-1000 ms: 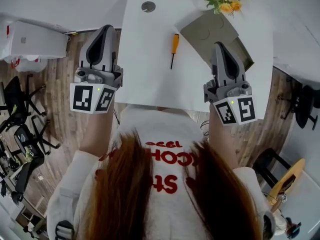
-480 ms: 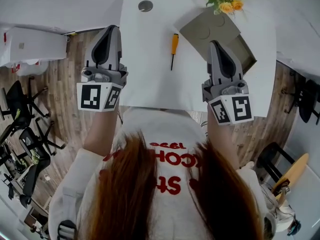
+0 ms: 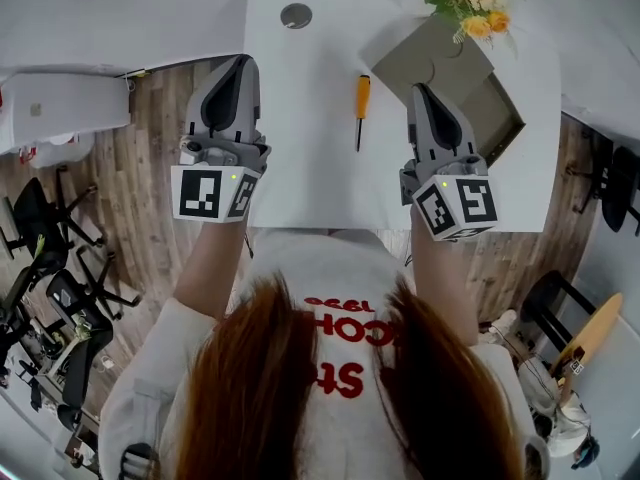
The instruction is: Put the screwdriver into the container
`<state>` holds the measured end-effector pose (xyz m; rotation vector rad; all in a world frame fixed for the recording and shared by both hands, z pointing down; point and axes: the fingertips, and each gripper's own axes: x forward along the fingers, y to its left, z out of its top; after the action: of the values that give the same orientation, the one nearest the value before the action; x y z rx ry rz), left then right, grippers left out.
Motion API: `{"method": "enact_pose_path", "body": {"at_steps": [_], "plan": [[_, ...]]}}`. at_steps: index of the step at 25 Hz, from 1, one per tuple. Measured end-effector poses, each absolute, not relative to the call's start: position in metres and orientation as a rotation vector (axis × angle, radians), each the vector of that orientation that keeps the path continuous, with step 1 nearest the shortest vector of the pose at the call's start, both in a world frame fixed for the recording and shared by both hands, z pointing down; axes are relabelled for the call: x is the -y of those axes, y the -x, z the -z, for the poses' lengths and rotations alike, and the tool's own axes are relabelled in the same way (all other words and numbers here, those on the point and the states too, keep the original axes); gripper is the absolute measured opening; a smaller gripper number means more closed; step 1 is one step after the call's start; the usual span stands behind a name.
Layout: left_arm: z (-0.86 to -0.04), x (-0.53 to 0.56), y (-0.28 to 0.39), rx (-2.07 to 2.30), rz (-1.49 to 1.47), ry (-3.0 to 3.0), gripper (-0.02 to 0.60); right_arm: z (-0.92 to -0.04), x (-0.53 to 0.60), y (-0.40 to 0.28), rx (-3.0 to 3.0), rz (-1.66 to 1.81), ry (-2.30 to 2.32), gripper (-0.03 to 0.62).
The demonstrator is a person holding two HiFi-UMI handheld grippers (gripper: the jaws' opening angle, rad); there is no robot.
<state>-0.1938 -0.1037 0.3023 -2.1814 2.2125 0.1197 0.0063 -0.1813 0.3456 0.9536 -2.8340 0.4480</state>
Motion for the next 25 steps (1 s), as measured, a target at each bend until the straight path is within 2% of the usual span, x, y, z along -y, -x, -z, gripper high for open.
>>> {"method": "enact_pose_path", "body": {"at_steps": [2, 6, 16, 20, 25], "plan": [[-0.311, 0.108, 0.199, -2.209, -0.109, 2.197, 0.008, -0.364, 0.186, 0.003, 2.786, -0.480, -0.953, 0.014], [-0.334, 0.116, 0.205, -2.231, -0.096, 2.232, 0.008, -0.408, 0.192, 0.020, 2.679, -0.543, -0.932, 0.098], [-0.374, 0.121, 0.208, -2.260, -0.045, 2.327, 0.008, -0.525, 0.195, 0.045, 2.396, -0.656, -0.920, 0.170], [-0.384, 0.118, 0.210, -2.265, -0.029, 2.345, 0.008, -0.552, 0.203, 0.047, 2.324, -0.753, -0.990, 0.187], [-0.393, 0.112, 0.209, -2.277, -0.015, 2.363, 0.008, -0.572, 0.200, 0.050, 2.226, -0.693, -0.969, 0.226]]}}
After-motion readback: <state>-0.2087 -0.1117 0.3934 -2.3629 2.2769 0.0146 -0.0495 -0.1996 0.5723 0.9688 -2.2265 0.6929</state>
